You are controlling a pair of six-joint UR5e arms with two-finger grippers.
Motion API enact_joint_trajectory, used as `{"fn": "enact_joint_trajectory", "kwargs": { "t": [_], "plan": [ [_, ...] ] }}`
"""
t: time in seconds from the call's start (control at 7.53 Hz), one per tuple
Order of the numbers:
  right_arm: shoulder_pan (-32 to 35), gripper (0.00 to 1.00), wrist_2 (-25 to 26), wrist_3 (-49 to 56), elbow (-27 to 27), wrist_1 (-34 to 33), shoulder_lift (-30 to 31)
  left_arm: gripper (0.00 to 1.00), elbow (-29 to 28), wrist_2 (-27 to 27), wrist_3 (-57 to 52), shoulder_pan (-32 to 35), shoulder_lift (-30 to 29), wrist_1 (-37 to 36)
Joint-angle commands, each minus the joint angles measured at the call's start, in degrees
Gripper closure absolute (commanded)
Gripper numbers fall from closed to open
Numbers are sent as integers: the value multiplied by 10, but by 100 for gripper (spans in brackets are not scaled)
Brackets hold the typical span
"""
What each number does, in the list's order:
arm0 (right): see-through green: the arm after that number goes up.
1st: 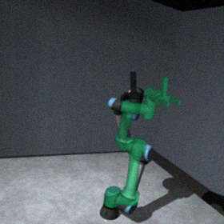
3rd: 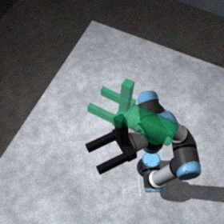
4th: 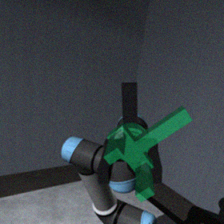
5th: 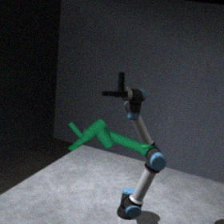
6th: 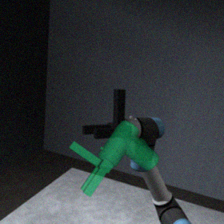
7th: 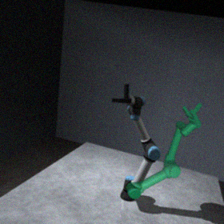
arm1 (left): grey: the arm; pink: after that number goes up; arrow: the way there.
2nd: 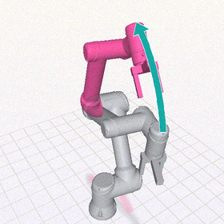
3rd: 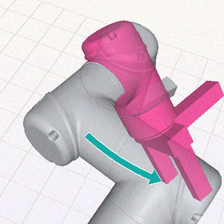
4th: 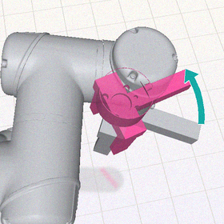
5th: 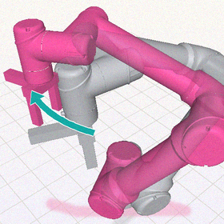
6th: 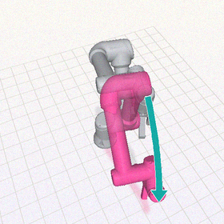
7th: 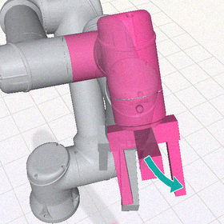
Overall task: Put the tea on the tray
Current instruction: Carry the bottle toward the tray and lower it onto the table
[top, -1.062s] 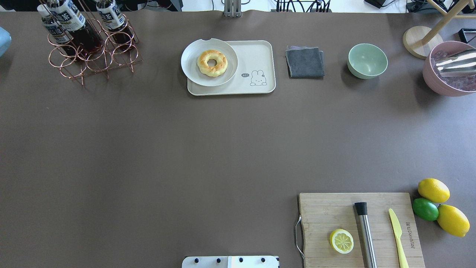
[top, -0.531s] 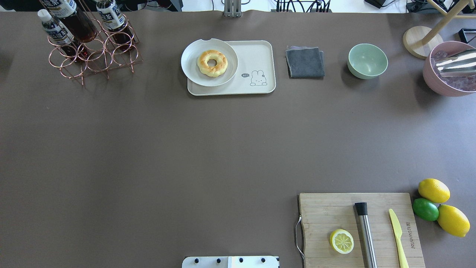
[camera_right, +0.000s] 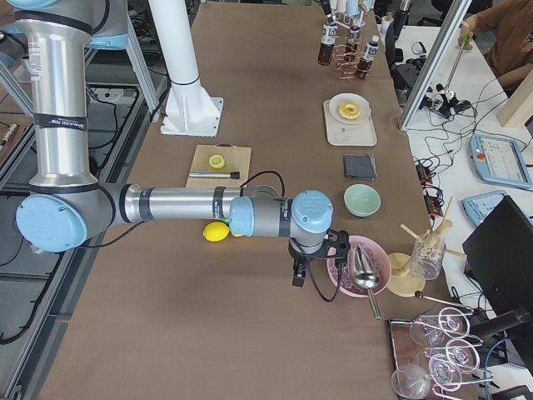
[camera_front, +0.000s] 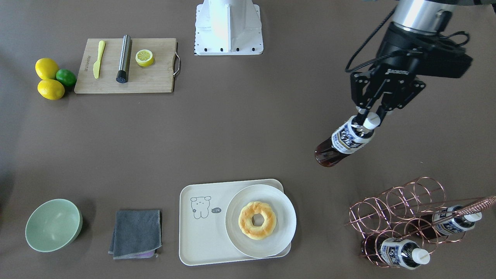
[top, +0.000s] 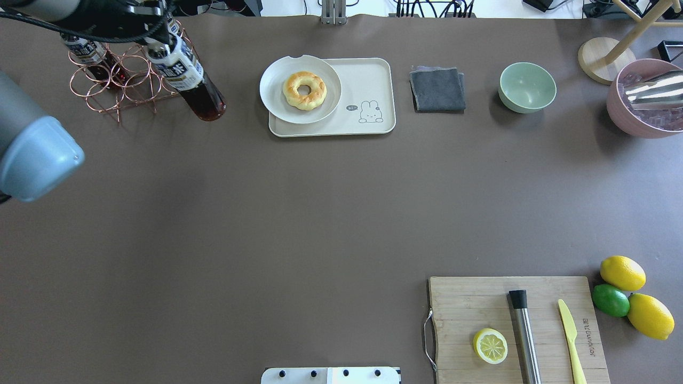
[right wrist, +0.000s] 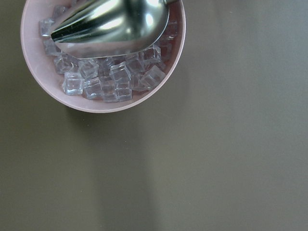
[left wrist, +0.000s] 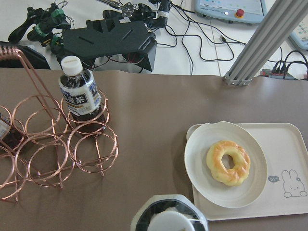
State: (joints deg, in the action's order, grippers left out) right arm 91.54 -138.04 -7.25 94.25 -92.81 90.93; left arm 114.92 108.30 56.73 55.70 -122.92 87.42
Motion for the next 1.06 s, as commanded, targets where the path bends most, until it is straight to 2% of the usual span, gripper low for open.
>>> {"fn": "enact_joint_trajectory", "kwargs": {
  "t": [0.0,0.27,0.53,0.66,0.93],
  "plan": [
    [0,0,1,0,0,0,-1,100,-2,-140,98,-149,-91,-80],
    [0,0,1,0,0,0,0,100,-15,-216,123,-223,-143,-122],
    [0,0,1,0,0,0,2,100,-39,-280,136,-283,-163,-127],
    [0,0,1,0,0,0,3,100,-61,-302,139,-309,-185,-133],
    [0,0,1,0,1,0,3,100,-87,-305,148,-323,-223,-176]
  ]
}}
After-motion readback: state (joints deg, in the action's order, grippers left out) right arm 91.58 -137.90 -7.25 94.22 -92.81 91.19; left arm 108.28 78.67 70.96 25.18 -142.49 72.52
